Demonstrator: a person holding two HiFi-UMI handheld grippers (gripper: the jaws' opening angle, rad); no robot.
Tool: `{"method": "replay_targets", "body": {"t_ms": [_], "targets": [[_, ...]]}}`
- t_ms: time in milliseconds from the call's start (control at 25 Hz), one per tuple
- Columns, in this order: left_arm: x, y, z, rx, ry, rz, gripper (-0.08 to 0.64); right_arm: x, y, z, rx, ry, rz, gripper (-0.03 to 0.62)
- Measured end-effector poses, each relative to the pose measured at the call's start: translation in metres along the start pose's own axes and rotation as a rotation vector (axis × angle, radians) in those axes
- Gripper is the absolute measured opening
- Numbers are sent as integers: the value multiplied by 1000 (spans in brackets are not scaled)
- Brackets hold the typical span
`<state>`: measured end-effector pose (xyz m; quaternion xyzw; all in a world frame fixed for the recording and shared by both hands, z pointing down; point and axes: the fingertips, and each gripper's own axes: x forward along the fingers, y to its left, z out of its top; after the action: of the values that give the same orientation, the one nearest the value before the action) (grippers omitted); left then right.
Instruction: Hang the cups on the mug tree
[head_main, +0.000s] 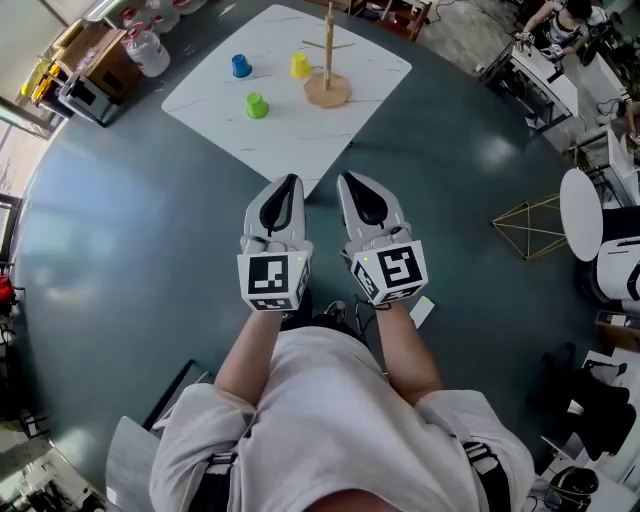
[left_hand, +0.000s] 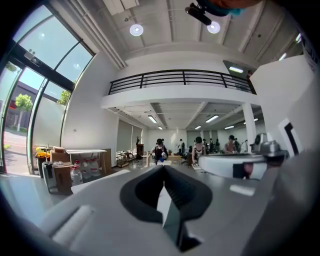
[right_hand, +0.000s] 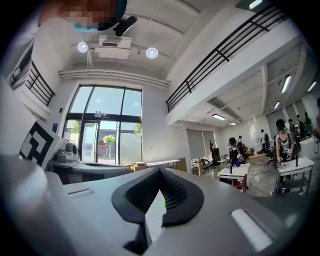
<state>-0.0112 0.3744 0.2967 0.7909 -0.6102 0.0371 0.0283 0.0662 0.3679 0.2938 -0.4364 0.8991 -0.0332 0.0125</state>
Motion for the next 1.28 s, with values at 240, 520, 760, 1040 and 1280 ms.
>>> {"method": "replay_targets", "body": {"t_ms": [240, 520, 760, 1040, 1280], "targets": [[45, 48, 1, -25, 13, -34, 2, 65, -4, -4, -36, 36, -28, -1], [91, 100, -11, -52, 39, -100, 2, 140, 1, -29, -52, 133, -56, 0], [136, 123, -20, -81, 74, -82, 2, 172, -27, -34, -60, 178, -66, 0], [206, 136, -37, -86, 114, -24, 2, 229, -78, -59, -45, 219, 6, -1], [264, 149, -62, -81, 188, 103, 2, 273, -123, -93, -73, 290, 149, -2]]}}
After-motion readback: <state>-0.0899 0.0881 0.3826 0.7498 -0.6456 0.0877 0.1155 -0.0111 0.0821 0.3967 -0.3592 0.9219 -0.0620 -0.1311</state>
